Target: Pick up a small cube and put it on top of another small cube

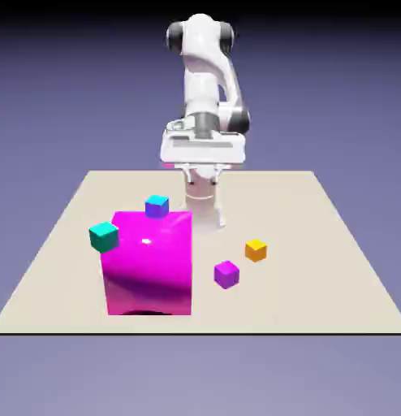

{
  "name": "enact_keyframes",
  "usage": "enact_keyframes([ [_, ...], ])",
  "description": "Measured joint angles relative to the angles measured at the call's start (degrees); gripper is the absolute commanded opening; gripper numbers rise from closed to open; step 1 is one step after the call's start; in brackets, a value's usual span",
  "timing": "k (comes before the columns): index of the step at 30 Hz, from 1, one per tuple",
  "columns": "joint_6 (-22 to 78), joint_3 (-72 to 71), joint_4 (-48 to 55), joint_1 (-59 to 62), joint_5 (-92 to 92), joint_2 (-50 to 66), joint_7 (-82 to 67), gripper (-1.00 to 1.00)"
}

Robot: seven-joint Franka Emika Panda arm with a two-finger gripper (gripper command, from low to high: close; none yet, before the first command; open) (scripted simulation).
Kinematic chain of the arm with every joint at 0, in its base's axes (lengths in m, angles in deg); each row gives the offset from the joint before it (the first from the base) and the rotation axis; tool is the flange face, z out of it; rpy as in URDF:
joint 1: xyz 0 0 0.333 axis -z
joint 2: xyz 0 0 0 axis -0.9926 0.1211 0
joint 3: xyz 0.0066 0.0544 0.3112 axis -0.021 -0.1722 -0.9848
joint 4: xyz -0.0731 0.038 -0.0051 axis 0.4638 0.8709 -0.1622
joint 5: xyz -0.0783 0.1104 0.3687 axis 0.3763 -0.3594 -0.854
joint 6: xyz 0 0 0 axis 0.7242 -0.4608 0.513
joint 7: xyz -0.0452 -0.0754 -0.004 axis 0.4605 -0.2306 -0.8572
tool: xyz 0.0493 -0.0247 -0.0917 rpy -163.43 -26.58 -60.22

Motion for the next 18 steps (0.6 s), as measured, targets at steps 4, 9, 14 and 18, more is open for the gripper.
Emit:
enact_keyframes([
  [4, 7.2, 2.7, 1.6, -6.1, 1.6, 8.3, -2.4, 0.00],
  [9, 16.2, 6.0, 3.7, -13.6, 3.6, 18.7, -5.4, 0.00],
  [14, 25.1, 9.4, 5.7, -21.1, 5.6, 29.1, -8.3, 0.00],
  [18, 29.2, 10.9, 6.6, -24.7, 6.5, 33.8, -9.7, 0.00],
])
